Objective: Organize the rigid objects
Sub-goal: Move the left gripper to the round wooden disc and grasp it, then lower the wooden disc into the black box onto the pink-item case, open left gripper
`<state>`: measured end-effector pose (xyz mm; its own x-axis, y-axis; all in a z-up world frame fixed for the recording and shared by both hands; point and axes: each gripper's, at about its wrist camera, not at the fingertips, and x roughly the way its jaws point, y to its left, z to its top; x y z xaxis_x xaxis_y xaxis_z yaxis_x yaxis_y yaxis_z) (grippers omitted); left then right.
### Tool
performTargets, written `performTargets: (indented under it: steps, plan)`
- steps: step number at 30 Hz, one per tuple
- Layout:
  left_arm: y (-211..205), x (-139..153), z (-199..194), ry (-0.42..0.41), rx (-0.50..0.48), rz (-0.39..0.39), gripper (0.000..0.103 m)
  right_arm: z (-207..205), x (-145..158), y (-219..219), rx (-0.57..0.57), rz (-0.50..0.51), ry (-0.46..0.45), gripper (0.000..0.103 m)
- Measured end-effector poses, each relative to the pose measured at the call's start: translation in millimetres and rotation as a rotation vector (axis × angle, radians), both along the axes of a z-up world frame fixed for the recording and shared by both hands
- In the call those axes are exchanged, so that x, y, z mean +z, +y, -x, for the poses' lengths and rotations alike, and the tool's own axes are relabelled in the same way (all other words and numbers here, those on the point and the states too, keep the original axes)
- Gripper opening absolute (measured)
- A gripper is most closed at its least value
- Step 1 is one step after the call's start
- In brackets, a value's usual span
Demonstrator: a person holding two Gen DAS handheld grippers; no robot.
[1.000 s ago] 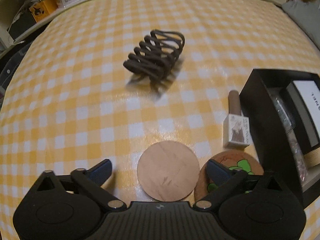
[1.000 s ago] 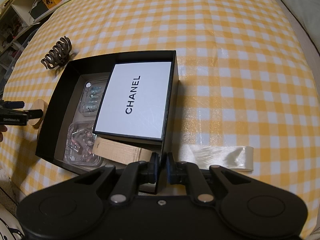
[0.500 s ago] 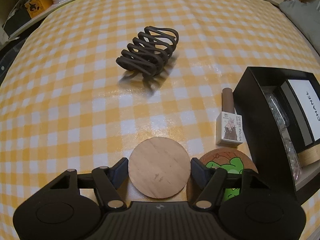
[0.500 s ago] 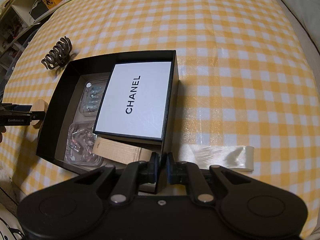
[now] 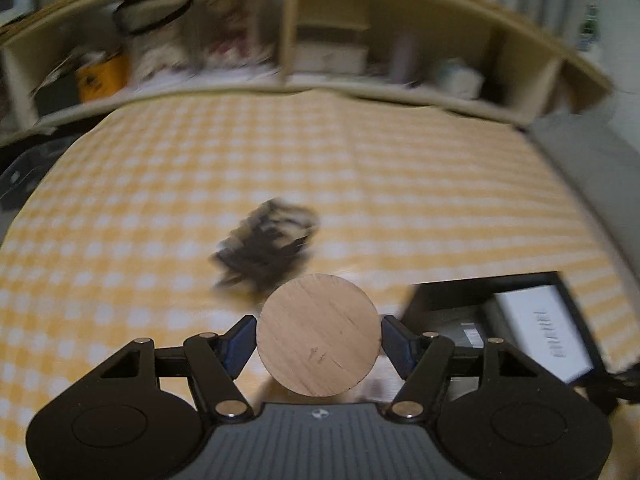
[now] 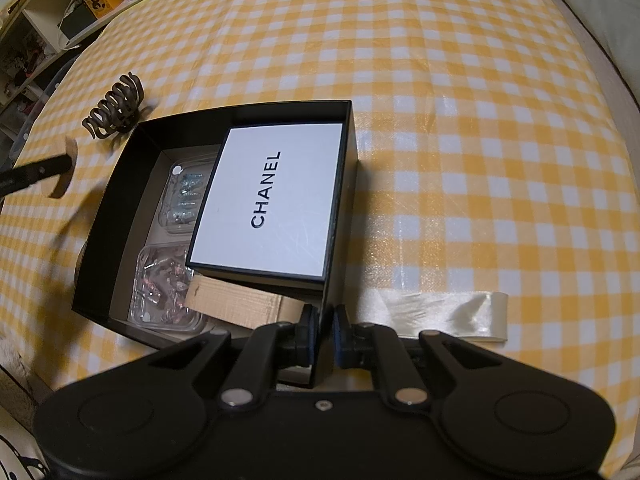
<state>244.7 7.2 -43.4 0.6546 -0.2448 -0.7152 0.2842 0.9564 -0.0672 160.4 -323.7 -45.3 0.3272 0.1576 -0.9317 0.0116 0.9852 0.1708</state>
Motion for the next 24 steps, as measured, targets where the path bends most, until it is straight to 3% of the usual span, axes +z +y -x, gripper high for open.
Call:
performTargets:
  steps: [6,13,19,24]
  plan:
    - [-43.7,6.2,29.1,-0.005,-0.185,0.016,0.068,-0.4,-0.2,-1.1,0.003,0.004,-0.002,0.010]
    - [-91.5,-11.2,56.7,0.044,-0.420,-0.071,0.068,-0.4,-0.7,-0.6,0.002,0.004,-0.002,0.009]
    - [-106.2,-30.0,62.0,0.096,-0.466,-0.170,0.068,-0.7,-1.1,0.5,0.001,0.003,-0.002,0.009]
    - [-104.0,-31.1,60.8,0.111,-0.473,-0.176,0.068,-0.8,-1.3,0.9,0.001,0.004,-0.002,0.009]
